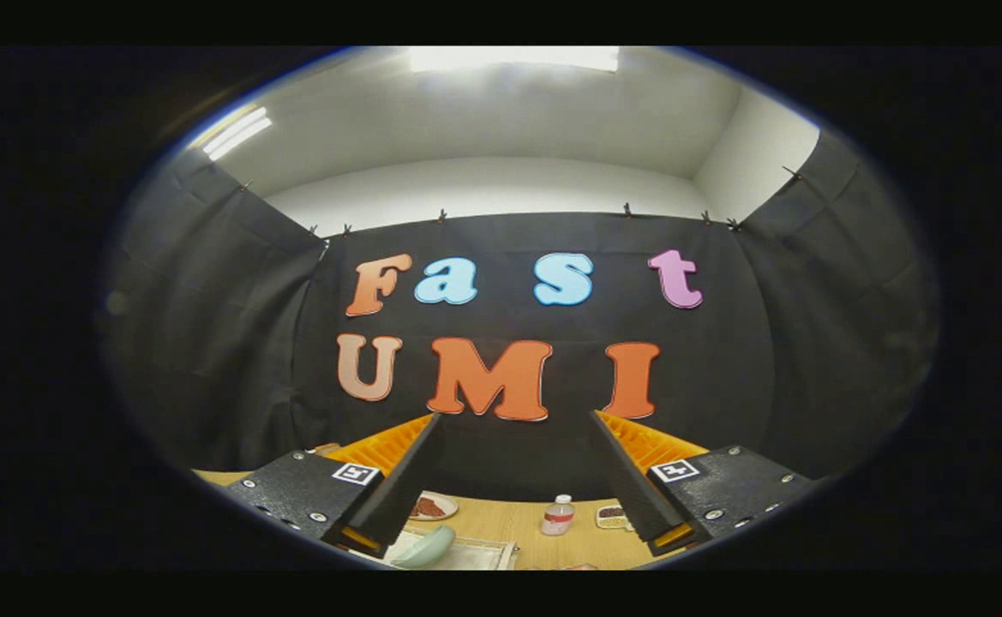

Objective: Take the plate from the dish rack, then take the spoon from the basket and place it into the plate.

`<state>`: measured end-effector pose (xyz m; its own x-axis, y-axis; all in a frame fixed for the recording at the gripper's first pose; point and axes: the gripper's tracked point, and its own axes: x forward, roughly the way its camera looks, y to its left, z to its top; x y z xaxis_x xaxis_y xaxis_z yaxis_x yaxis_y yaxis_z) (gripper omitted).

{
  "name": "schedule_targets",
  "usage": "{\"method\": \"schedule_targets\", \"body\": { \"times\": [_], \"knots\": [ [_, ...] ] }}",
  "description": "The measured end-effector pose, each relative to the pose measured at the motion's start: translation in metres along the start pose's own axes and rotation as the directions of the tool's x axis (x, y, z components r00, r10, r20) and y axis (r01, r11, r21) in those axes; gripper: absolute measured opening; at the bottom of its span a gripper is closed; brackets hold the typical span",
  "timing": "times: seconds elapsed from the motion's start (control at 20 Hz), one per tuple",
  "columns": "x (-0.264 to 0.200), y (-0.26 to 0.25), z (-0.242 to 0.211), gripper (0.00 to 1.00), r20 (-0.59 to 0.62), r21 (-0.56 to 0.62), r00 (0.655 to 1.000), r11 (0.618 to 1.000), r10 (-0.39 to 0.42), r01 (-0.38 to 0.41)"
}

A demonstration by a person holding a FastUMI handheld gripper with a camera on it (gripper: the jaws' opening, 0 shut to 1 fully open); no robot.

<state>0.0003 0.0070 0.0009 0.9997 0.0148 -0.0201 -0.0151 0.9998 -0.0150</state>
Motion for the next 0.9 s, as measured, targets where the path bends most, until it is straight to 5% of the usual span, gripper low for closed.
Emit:
{"method": "schedule_targets", "body": {
  "times": [0.9],
  "knots": [
    [0.009, 0.051, -0.064, 0.99, -0.217, 0.042, 0.968, 0.992, 0.124, -0.118]
  ]
}}
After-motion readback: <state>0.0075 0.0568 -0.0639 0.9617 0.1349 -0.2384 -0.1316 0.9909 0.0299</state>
